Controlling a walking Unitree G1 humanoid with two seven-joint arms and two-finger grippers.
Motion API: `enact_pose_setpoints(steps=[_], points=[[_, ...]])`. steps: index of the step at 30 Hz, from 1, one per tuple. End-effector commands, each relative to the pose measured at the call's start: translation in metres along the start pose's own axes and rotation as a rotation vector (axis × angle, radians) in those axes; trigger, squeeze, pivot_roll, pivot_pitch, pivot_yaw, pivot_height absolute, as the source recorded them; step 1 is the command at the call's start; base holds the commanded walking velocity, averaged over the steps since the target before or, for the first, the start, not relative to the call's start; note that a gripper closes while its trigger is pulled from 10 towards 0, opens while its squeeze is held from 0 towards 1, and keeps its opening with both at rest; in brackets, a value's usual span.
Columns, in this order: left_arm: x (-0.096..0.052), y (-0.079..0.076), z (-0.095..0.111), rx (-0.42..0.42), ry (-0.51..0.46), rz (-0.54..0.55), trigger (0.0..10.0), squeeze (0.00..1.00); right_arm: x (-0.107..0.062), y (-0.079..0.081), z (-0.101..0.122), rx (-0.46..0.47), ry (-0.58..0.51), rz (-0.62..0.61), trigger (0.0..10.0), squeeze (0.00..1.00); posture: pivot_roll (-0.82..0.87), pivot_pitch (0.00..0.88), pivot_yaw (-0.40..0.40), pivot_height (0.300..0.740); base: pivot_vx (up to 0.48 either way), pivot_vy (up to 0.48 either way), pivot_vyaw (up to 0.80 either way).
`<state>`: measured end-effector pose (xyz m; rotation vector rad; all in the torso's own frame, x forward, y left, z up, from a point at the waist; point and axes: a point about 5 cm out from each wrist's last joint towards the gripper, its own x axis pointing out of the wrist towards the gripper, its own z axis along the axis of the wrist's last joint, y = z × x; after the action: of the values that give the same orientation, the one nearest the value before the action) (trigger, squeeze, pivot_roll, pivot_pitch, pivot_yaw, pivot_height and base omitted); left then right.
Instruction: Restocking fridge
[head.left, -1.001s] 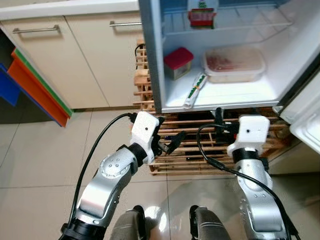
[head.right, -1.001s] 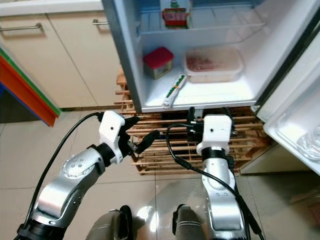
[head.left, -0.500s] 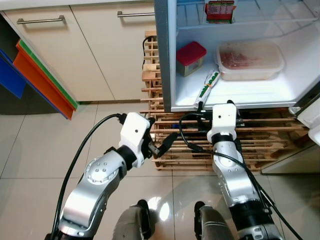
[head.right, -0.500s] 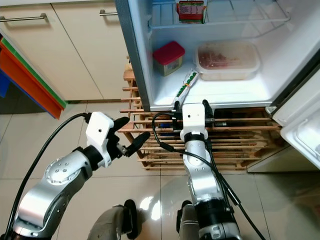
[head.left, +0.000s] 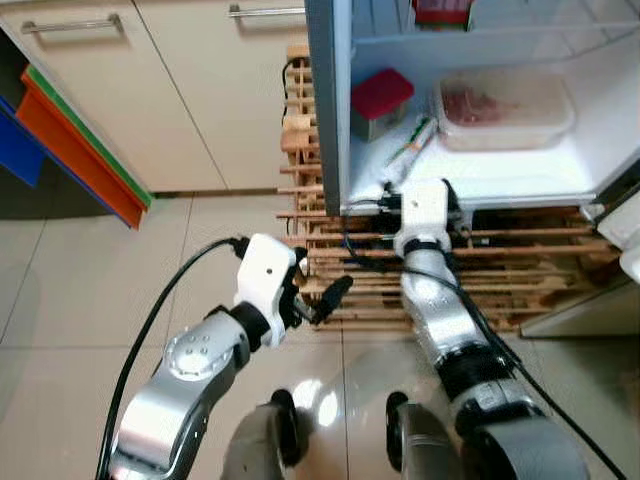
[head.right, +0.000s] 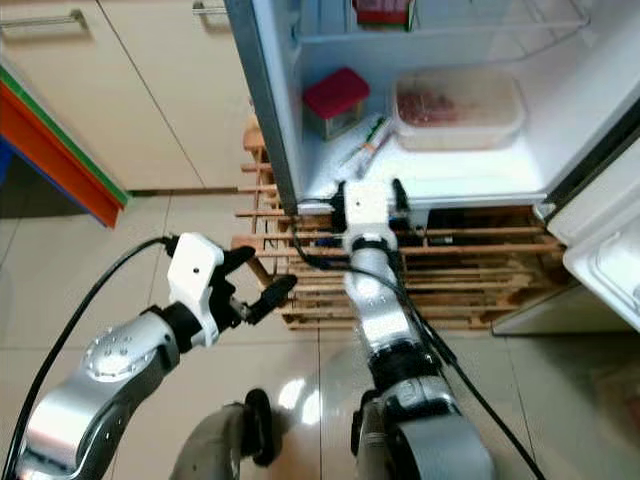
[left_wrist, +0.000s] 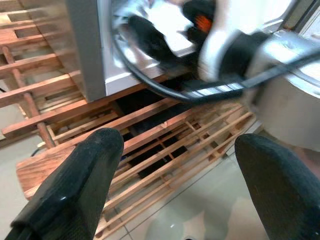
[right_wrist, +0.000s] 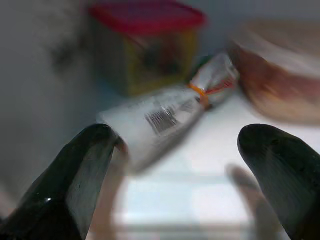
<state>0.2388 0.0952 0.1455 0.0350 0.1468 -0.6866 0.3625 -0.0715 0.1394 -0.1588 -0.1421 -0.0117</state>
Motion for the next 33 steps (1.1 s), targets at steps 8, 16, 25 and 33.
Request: enact_pose_setpoints(steps=[8, 16, 25, 33], points=[[0.0, -0.001, 0.001, 0.007, 0.001, 0.016, 10.0, 0.0, 0.005, 0.001, 0.004, 0.002, -0.049, 0.005, 10.0, 0.0, 0.1, 0.325, 0.057, 0.74, 0.0, 0.0, 0.0], [0.013, 0.003, 0.004, 0.031, -0.039, 0.04, 10.0, 0.0, -0.011, -0.028, 0.016, 0.002, -0.198, -0.055, 10.0, 0.0, 0.02, 0.276, 0.025, 0.74, 0.0, 0.0, 0.0], [0.05, 0.015, 0.008, 0.06, -0.121, 0.11, 10.0, 0.0, -0.036, -0.057, 0.022, -0.052, -0.266, -0.063, 10.0, 0.0, -0.07, 0.082, -0.014, 0.74, 0.0, 0.0, 0.0], [0.043, 0.059, 0.009, -0.02, -0.197, 0.403, 10.0, 0.0, -0.087, -0.103, -0.008, -0.043, -0.12, -0.151, 10.0, 0.0, -0.1, 0.013, 0.022, 0.74, 0.0, 0.0, 0.0]])
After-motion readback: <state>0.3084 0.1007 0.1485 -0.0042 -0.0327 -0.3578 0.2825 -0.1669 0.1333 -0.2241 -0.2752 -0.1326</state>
